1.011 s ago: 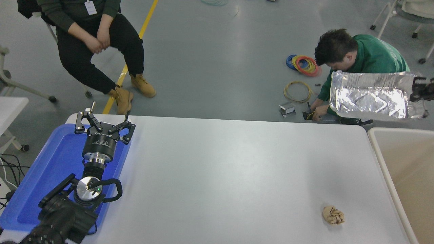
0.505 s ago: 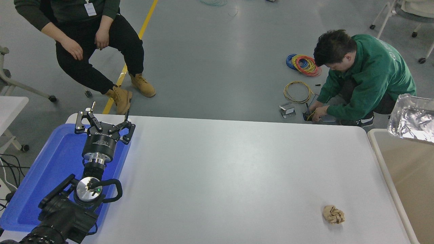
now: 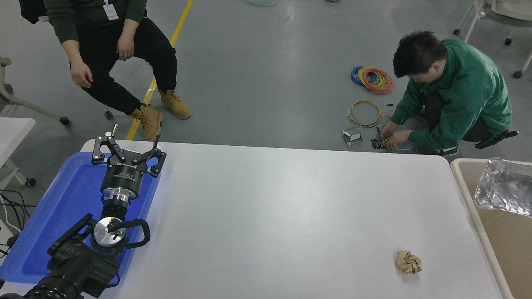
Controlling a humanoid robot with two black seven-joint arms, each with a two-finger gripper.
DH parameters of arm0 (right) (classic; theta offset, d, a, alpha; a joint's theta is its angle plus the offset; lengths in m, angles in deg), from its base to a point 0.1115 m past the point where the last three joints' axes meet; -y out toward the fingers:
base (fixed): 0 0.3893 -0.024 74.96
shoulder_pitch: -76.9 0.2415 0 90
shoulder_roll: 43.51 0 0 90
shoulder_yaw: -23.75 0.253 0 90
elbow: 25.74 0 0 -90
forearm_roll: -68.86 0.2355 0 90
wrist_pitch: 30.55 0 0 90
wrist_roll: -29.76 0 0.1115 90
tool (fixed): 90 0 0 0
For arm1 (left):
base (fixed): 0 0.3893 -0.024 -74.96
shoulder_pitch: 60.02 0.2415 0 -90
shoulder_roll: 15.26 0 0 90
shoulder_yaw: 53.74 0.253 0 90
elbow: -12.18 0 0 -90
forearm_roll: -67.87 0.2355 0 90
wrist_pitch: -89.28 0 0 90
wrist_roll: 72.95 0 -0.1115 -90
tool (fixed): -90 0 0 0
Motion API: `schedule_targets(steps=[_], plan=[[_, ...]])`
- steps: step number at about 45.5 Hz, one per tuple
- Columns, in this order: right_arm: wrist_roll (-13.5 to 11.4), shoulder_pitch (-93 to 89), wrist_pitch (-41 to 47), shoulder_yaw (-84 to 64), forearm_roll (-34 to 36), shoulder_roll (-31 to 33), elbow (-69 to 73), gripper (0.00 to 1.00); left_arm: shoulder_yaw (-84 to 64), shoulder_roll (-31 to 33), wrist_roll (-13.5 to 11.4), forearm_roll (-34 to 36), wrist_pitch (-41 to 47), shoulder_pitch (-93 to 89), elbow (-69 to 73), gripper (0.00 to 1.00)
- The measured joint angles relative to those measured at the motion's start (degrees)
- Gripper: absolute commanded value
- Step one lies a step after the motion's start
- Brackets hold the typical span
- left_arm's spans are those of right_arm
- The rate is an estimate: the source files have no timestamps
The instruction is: Pick up foil plate and place in dustbin
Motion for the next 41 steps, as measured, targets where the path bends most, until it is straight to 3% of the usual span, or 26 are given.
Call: schedule_targets(steps=[16,19,20,26,41], plan=[[-0.09,-4.75,-1.0,2.29,0.13,-1.89,-2.12,0.0,-0.01,0.0,0.0,0.0,0.0,0.0,0.0,1.0],[-0.1,-5.07,-1.02,2.45,0.14,-2.03,-2.19,0.48,-0.01,0.0,0.0,0.0,0.0,0.0,0.0,1.0],[-0.1,-5.16,-1.05,2.5,0.14,-2.07,-2.24,0.6,-0.01,0.0,0.0,0.0,0.0,0.0,0.0,1.0],[-0.1,-5.46,-1.72,2.95,0.18,-2.2,-2.37,0.98,-0.01,0.0,0.0,0.0,0.0,0.0,0.0,1.0],[-0.07,-5.54,-3.55,4.18,0.24,-2.32,-2.05,0.99,0.01,-0.01,0.0,0.0,0.0,0.0,0.0,1.0]])
